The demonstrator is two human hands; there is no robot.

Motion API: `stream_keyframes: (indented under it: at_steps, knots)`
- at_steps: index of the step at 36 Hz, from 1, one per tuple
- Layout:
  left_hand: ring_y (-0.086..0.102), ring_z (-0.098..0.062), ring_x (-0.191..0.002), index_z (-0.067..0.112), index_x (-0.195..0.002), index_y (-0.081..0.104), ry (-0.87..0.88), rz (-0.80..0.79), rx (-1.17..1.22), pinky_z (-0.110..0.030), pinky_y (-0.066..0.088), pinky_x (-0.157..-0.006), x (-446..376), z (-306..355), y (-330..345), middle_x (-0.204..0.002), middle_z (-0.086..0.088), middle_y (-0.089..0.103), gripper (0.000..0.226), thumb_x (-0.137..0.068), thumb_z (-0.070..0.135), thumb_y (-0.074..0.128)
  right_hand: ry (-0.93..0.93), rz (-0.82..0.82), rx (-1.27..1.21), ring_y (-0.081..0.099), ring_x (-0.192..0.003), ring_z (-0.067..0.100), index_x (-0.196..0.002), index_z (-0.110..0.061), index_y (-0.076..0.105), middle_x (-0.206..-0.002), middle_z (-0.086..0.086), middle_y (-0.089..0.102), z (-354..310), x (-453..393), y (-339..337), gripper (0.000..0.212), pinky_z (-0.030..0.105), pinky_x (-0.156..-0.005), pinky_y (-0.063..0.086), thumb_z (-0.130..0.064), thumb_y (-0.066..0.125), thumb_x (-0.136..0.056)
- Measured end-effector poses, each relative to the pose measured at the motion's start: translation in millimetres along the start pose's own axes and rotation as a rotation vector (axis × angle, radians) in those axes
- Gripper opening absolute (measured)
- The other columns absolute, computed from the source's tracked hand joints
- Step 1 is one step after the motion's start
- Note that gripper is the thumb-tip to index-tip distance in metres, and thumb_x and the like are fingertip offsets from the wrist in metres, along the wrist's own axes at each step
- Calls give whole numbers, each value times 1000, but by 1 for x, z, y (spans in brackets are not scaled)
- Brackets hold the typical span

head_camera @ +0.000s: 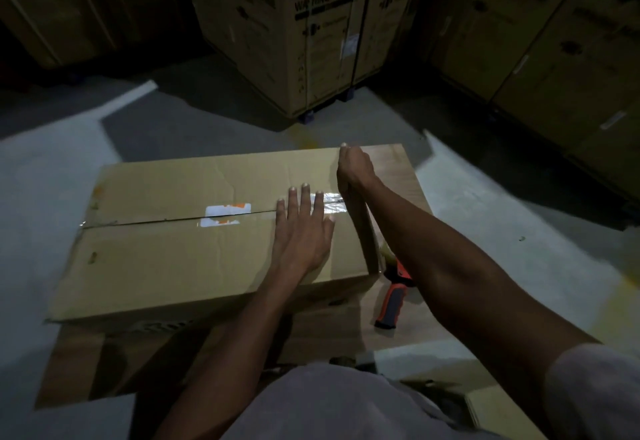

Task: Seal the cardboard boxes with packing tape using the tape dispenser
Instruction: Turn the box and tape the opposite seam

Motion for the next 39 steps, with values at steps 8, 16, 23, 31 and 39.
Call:
stream_keyframes:
  at_steps: [8, 16, 23, 31, 39]
  knots:
    - [2, -31, -157, 21, -162, 18, -1, 69, 25, -50, -2, -124, 1, -2, 1, -171, -9, 7, 60, -108, 47, 17, -9, -113, 1, 53, -132, 44, -166, -16, -11, -156, 29, 43, 32, 75, -1, 68, 55, -113, 43, -33, 28, -114]
    - [4, -31, -157, 19, -162, 19, 26, 77, 37, -49, -2, -125, 2, -2, -3, -170, -9, 8, 59, -109, 45, 20, -6, -50, -36, 59, -124, 42, -168, -18, 0, -134, 29, 62, 103, 166, 4, 65, 40, -100, 45, -43, 24, -114]
    - [7, -31, -157, 18, -160, 25, 36, 82, 98, -50, 2, -125, 7, -2, -8, -170, -10, 14, 55, -110, 41, 23, 105, 204, -266, 30, -153, 40, -168, -25, 13, -167, 21, 32, 132, 218, 34, 60, 54, -124, 28, -46, 28, -113]
    - [34, -31, -146, 10, -144, 53, 31, 150, 225, -47, 24, -121, 21, -13, -26, -153, -10, 48, 42, -105, 21, 40, 296, 83, -461, 35, -150, 38, -167, -5, 8, -167, 23, 31, 119, 230, 56, 75, 25, -100, 26, -51, 32, -112]
    - [44, -34, -133, 8, -134, 57, -121, 190, 150, -48, 35, -108, 73, -72, -35, -142, -14, 54, 37, -102, 24, 45, 248, -144, -603, 27, -155, 36, -166, -9, -7, -174, 13, 13, 77, 257, 83, 89, 56, -122, 35, -61, 35, -107]
Point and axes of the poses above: each hand's wrist, its own x-axis away from the middle knuckle, its own y-axis out of the palm, z = x × y, the point moved 3 cm from there along -x, towards the middle knuckle
